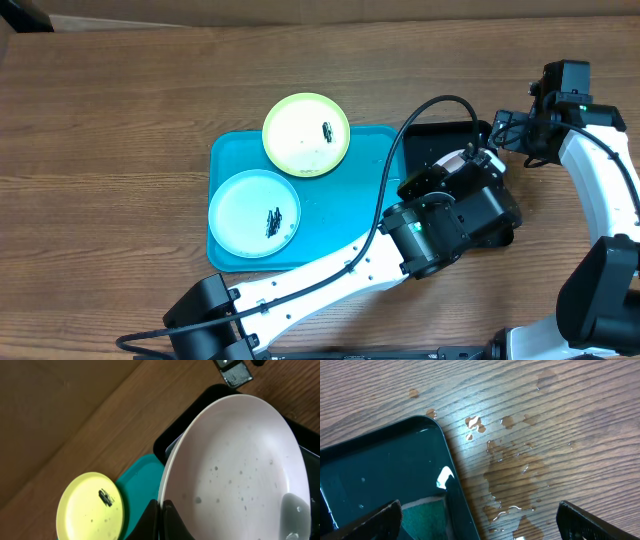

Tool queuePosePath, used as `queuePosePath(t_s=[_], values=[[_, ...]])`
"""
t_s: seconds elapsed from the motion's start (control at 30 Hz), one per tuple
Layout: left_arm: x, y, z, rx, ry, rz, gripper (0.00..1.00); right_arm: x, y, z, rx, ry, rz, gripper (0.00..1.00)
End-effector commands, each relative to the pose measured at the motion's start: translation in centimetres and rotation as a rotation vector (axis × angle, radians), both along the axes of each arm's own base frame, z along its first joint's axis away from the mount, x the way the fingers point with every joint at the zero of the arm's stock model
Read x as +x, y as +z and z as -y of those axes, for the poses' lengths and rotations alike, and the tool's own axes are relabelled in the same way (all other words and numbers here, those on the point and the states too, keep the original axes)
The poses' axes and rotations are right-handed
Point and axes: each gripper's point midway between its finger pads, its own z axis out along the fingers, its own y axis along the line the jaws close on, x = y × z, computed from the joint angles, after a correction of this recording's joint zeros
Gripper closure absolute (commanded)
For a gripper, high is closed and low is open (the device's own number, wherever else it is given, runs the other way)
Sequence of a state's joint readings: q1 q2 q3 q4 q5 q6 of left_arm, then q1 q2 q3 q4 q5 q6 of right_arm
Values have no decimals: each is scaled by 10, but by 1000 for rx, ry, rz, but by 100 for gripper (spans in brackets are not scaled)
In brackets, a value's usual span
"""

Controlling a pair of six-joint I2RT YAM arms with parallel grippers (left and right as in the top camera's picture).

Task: Clean dirty plates on tray and stack at the side
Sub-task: 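Lift the cream plate with the left gripper and swing it leftward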

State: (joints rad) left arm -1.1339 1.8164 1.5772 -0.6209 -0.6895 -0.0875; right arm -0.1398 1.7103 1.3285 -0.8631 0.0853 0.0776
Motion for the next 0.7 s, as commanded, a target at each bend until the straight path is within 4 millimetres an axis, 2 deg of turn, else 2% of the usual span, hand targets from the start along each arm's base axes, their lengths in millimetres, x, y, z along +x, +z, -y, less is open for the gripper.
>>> queuePosePath(t_s=[0.0, 0.27, 0.4, 0.5, 0.67], values=[[8, 1, -2, -43, 50, -1, 96, 2, 1, 2, -2, -8, 8, 0], [14, 6, 1, -79, 56, 18, 96, 4, 2, 2, -3, -8, 13, 0], [18, 6, -2, -71, 61, 21, 96, 28, 14, 5, -7, -24, 125, 0], [21, 7, -3, -58, 54, 27, 96, 31, 17, 19, 38, -176, 169, 0], [26, 10, -4, -35, 34, 46, 96, 25, 22, 72, 65, -369, 223, 0]])
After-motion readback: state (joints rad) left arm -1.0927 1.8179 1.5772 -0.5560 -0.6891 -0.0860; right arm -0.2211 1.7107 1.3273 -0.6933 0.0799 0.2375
